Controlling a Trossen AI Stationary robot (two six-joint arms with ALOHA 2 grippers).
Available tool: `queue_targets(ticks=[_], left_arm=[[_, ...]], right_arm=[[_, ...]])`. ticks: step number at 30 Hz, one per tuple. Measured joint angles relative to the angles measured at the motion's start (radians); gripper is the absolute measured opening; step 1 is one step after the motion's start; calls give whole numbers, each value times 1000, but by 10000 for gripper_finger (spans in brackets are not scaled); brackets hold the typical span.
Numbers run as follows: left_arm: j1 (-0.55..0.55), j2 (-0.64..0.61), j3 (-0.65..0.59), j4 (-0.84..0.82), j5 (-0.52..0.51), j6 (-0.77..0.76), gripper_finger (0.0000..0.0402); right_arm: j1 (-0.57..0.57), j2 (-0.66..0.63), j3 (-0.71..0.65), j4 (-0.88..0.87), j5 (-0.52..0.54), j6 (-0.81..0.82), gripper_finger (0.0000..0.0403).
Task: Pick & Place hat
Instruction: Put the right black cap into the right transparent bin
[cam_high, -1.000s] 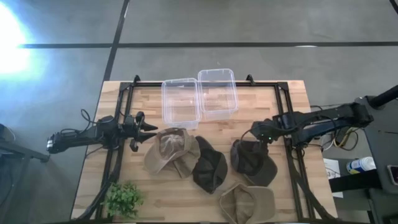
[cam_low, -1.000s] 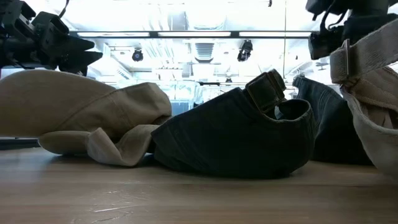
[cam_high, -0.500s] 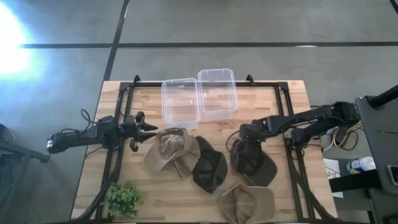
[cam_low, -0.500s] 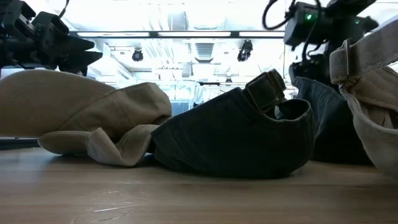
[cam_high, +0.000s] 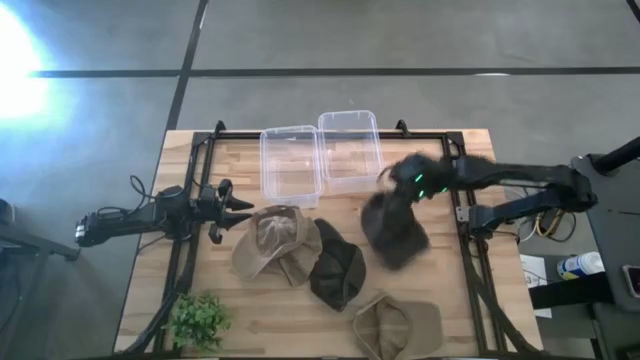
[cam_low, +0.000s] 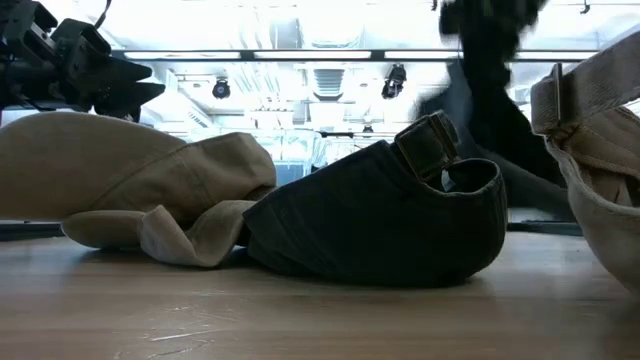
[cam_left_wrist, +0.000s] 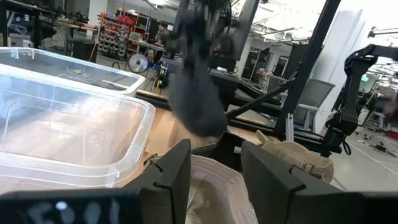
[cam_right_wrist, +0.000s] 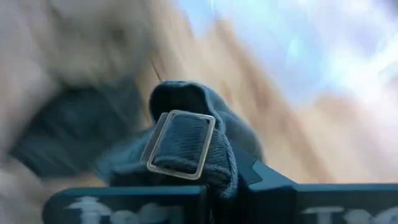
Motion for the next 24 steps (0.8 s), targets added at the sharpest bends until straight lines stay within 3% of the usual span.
queue_targets(ticks=[5, 11, 13, 20, 24], left_arm=[[0, 0, 0, 0, 0, 0, 135], [0, 0, 0, 0, 0, 0, 135], [0, 0, 0, 0, 0, 0, 135], [0, 0, 0, 0, 0, 0, 135], [0, 0, 0, 0, 0, 0, 135]], right_arm=[[-93, -66, 224, 75, 45, 44, 11], [-172, 6, 354, 169, 436, -31, 12], [-208, 65, 364, 212, 510, -35, 12], [-335, 286, 366, 427, 519, 16, 12], [-380, 404, 381, 360, 516, 79, 12]])
